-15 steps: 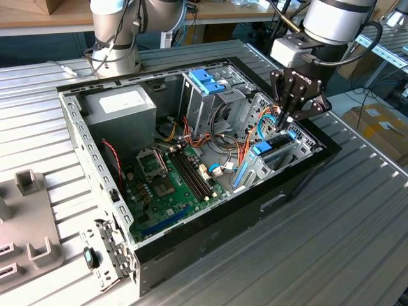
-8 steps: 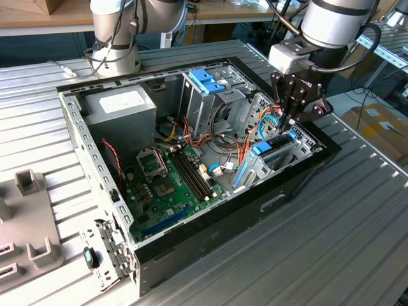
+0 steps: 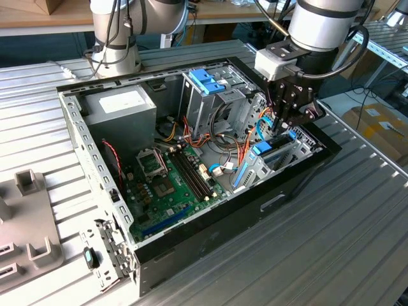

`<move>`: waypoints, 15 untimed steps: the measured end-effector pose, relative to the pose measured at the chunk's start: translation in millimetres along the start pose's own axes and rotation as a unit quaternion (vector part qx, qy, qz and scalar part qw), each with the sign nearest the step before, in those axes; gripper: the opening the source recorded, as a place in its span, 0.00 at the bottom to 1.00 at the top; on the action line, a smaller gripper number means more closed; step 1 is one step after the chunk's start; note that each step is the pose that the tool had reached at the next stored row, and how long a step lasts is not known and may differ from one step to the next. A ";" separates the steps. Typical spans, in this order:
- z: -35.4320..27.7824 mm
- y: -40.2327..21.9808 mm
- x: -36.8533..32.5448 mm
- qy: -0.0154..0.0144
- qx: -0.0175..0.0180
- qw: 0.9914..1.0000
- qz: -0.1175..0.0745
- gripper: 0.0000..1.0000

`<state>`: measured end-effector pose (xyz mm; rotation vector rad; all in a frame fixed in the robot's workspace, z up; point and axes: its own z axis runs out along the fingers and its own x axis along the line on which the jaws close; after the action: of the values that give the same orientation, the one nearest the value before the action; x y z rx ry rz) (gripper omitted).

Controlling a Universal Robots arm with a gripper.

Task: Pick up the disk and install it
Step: 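Insert the first disk wire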

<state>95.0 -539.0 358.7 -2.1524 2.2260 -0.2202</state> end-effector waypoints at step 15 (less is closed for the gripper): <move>-0.3 2.9 0.8 0.000 0.002 1.000 -0.001 0.16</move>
<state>92.1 -539.7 358.6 -2.1525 2.2225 -0.2233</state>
